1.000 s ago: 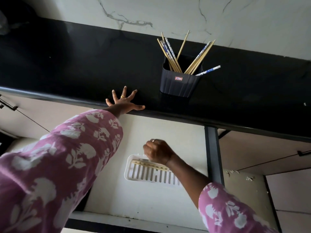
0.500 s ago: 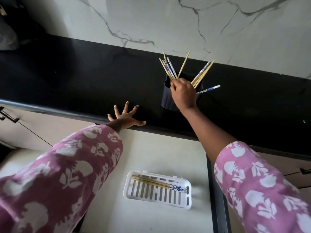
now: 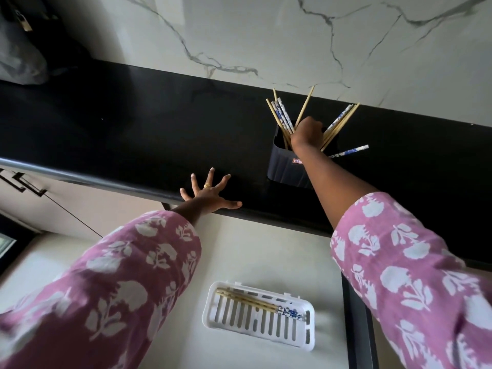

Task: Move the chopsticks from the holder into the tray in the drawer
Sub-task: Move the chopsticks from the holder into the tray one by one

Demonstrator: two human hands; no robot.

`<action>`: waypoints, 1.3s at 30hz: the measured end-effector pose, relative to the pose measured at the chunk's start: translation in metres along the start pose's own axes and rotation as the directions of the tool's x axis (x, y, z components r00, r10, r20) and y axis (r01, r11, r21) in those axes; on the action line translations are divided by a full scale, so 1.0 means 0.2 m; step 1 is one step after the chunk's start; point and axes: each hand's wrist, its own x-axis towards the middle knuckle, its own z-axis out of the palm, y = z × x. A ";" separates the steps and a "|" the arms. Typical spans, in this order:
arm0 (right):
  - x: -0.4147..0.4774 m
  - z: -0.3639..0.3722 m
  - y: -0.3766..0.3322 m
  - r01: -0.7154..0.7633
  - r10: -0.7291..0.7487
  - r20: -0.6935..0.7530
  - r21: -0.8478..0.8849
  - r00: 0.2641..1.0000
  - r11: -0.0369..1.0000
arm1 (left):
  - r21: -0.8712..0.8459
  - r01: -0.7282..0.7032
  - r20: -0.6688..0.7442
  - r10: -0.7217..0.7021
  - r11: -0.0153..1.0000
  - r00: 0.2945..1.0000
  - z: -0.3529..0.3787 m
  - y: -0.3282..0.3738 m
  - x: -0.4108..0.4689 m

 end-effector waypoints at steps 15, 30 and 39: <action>-0.04 -0.35 -0.08 0.123 -0.066 -0.209 0.273 0.976 0.954 | -0.110 0.044 0.024 -0.041 0.993 0.999 -0.04 0.03 -0.02; -0.42 -0.75 -0.03 -0.409 0.422 0.457 0.890 0.783 -0.204 | -0.636 -0.604 -0.480 0.367 0.480 0.797 -0.42 0.66 -0.39; -0.58 -0.67 -0.03 -0.598 0.361 0.663 0.748 0.655 -0.288 | -0.479 -0.806 -0.785 0.240 0.348 0.570 -0.50 0.76 -0.56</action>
